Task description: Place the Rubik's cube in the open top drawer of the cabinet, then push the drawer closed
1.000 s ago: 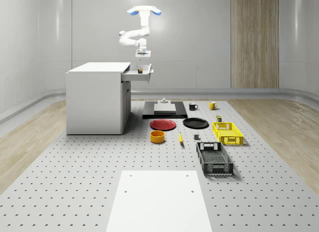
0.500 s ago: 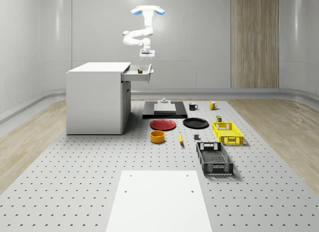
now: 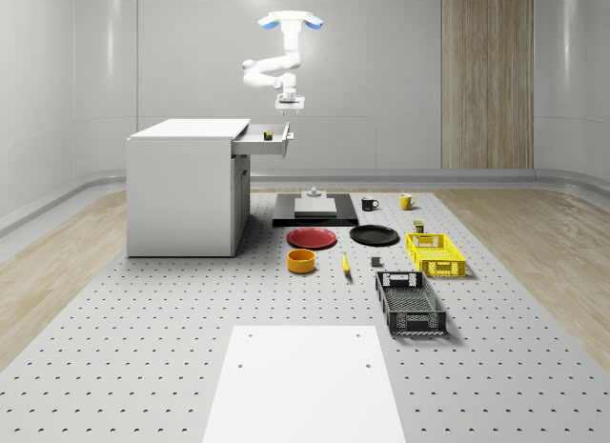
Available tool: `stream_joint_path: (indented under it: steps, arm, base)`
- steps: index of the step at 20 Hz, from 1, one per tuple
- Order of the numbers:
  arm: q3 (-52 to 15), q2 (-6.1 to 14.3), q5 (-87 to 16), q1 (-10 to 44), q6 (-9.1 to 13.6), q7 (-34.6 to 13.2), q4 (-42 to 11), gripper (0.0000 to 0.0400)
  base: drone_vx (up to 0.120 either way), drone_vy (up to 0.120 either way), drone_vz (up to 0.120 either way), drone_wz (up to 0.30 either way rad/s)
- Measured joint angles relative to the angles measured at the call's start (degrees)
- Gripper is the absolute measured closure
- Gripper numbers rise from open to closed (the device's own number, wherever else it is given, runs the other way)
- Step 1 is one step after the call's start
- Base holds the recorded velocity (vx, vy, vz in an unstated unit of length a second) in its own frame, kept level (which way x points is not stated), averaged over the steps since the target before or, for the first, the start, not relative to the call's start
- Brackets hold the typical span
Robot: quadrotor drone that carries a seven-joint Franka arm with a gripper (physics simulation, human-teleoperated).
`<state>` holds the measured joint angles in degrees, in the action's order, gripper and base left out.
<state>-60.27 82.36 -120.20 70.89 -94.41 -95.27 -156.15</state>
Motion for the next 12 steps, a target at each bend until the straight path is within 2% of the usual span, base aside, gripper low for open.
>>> stream_joint_path:
  steps: [5,12]
  arm:
    - [0.0,-0.2,-0.1,-0.1,0.2,0.1,0.0,0.0]
    - [0.1,-0.5,-0.2,-0.3,0.4,0.2,0.0,0.0]
  base:
    - [0.0,0.12,-0.096,0.0]
    - [0.0,0.12,-0.12,0.0]
